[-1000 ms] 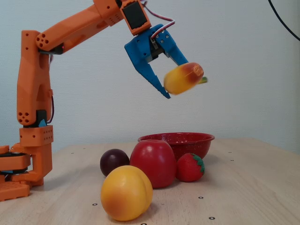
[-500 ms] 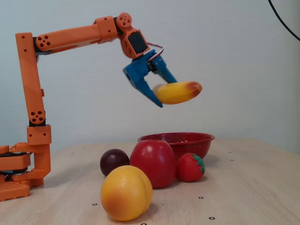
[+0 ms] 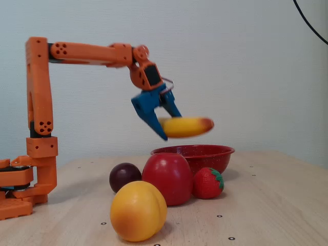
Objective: Put the banana in the red bowl.
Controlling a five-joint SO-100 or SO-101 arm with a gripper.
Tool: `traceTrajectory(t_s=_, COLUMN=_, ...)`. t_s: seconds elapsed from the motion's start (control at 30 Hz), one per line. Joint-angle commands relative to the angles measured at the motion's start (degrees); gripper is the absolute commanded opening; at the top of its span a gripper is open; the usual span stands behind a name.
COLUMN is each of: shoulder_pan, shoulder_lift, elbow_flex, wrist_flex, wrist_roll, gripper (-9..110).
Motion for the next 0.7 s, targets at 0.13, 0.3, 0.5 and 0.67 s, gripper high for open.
traceTrajectory(t_s=0.13, shoulder_pan=0.26, shoulder_lift=-1.93, elbow_flex=-7.73, wrist_flex=-0.62, wrist_roll=-2.11, gripper=7)
traceTrajectory(t_s=0.3, shoulder_pan=-0.62, shoulder_lift=-4.22, elbow_flex=-10.46, wrist_flex=2.20, wrist_roll=-5.19, gripper=27)
traceTrajectory(t_s=0.5, shoulder_pan=-2.55, shoulder_lift=-2.11, elbow_flex=-12.83, wrist_flex=5.19, wrist_roll=-6.06, gripper=27)
traceTrajectory(t_s=0.67, shoulder_pan=-6.15, shoulder_lift=2.11, elbow_flex=-14.24, wrist_flex=7.29, wrist_roll=-5.89, gripper=14)
